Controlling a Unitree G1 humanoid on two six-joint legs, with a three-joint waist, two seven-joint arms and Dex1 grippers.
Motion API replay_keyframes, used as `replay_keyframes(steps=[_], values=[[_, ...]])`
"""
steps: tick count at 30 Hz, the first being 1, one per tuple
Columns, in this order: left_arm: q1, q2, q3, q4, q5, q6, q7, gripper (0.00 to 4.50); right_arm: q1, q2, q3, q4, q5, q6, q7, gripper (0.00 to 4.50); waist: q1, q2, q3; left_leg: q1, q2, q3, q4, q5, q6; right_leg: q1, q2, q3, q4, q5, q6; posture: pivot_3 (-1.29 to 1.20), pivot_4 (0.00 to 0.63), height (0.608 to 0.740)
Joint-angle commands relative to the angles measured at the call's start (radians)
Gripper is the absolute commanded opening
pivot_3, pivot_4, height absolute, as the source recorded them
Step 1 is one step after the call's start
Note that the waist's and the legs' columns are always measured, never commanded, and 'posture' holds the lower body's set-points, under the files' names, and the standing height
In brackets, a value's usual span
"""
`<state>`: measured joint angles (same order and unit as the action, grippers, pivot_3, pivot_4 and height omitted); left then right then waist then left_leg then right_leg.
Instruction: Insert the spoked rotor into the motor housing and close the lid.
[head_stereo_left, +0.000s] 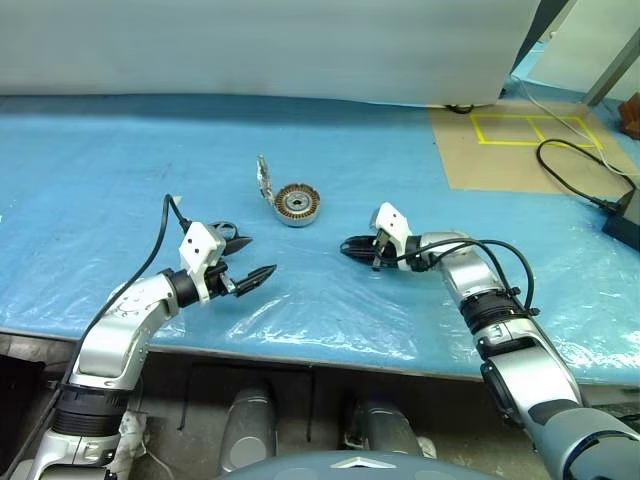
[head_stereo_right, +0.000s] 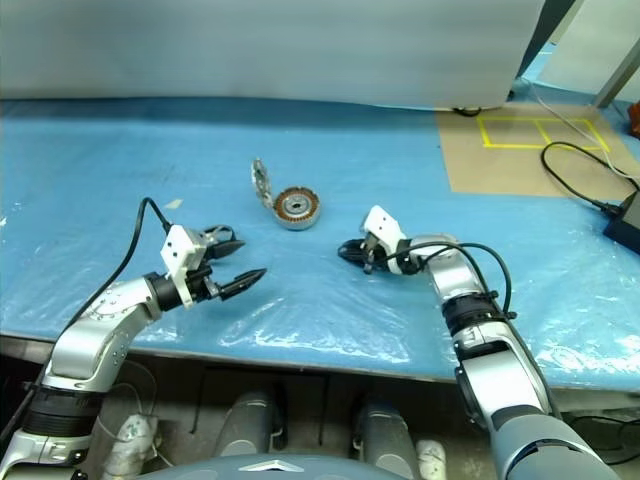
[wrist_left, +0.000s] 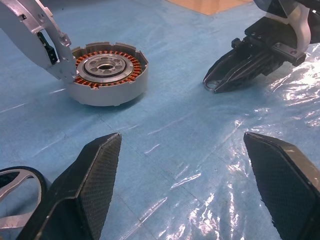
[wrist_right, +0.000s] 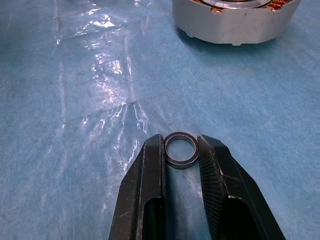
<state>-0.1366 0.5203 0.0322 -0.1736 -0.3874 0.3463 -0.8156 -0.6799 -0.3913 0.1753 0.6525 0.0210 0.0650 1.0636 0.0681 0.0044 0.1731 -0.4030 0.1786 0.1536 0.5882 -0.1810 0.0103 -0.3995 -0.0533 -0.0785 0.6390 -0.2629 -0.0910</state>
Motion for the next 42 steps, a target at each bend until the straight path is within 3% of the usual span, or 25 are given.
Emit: replay_keyframes(steps=[1, 3, 8, 18, 26, 35, 42], values=[[-0.002, 0.005, 0.001, -0.021, -0.002, -0.015, -0.006, 4.13, 0.009, -0.011, -0.005, 0.006, 0.0, 0.003, -0.005, 0.57, 0.0, 0.0, 0.0, 0.0, 0.0, 0.0, 0.0, 0.0, 0.0, 0.0, 0.0, 0.0, 0.0, 0.0, 0.0, 0.0, 0.15, 0.74], [-0.004, 0.003, -0.001, -0.022, -0.002, -0.013, -0.005, 4.13, 0.014, -0.009, -0.001, 0.004, -0.003, -0.009, -0.004, 0.57, 0.0, 0.0, 0.0, 0.0, 0.0, 0.0, 0.0, 0.0, 0.0, 0.0, 0.0, 0.0, 0.0, 0.0, 0.0, 0.0, 0.15, 0.74], [-0.008, 0.006, -0.001, -0.023, -0.004, -0.011, -0.007, 4.13, 0.017, 0.003, 0.004, -0.028, 0.019, 0.053, 0.029, 2.19, 0.0, 0.0, 0.0, 0.0, 0.0, 0.0, 0.0, 0.0, 0.0, 0.0, 0.0, 0.0, 0.0, 0.0, 0.0, 0.0, 0.15, 0.74], [0.009, 0.011, 0.011, -0.042, -0.021, 0.006, -0.008, 4.13, 0.017, 0.024, -0.053, -0.149, 0.083, 0.089, -0.021, 2.19, 0.0, 0.0, 0.0, 0.0, 0.0, 0.0, -0.002, 0.0, 0.0, 0.0, 0.0, 0.0, -0.001, 0.0, 0.0, 0.0, 0.15, 0.74], [0.003, 0.01, 0.022, -0.031, -0.024, -0.001, -0.006, 4.13, -0.129, 0.022, -0.021, -0.209, 0.099, 0.093, 0.051, 2.19, -0.003, 0.001, 0.0, 0.0, 0.0, 0.001, -0.003, 0.0, 0.0, -0.002, 0.0, 0.0, -0.001, 0.0, 0.0, 0.0, 0.15, 0.74], [-0.026, -0.006, 0.025, -0.014, -0.014, -0.022, 0.011, 4.13, -0.459, 0.089, 0.179, 0.365, -0.167, -0.351, 0.089, 2.19, -0.006, 0.001, 0.001, -0.002, -0.001, 0.001, -0.005, 0.0, 0.0, -0.003, 0.0, 0.0, -0.002, 0.0, 0.0, 0.0, 0.15, 0.74], [0.019, -0.021, 0.017, -0.066, -0.009, -0.03, 0.044, 4.13, -0.632, 0.094, 0.288, 0.577, -0.369, -0.616, 0.003, 2.19, -0.018, 0.002, 0.002, -0.005, -0.001, 0.001, -0.005, 0.0, 0.0, -0.007, 0.0, 0.0, 0.0, 0.0, -0.001, 0.0, 0.15, 0.74]])
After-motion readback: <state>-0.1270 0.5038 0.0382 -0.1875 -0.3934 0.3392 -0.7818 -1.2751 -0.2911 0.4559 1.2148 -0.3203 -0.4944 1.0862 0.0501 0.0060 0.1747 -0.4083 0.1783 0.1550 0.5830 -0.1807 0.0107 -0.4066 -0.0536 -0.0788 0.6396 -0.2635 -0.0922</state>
